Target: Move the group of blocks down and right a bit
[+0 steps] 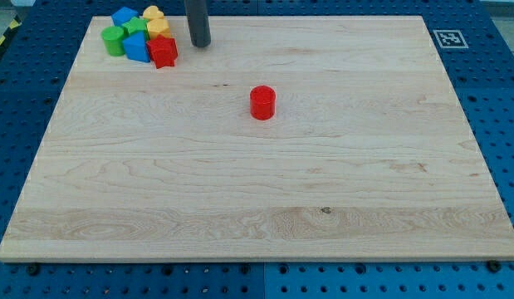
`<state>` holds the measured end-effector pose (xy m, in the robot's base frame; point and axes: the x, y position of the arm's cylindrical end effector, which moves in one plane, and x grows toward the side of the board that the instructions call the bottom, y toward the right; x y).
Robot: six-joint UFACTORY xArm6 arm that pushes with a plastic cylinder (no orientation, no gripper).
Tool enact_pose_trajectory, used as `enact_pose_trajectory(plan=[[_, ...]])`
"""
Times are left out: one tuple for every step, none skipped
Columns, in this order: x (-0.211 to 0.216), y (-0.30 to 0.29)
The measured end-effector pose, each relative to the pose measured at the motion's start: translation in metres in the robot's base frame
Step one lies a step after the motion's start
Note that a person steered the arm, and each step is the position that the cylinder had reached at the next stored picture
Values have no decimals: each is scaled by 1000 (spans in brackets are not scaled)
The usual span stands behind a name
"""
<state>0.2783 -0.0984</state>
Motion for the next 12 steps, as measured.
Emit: enact_pose_trajectory(plan=[[31,0],[62,-3],[72,-64],[44,-163],[4,-206],[-38,-201],[-87,-168],[-87,-166],[-87,-155],[-78,-132],[-58,-120],[-47,-111]])
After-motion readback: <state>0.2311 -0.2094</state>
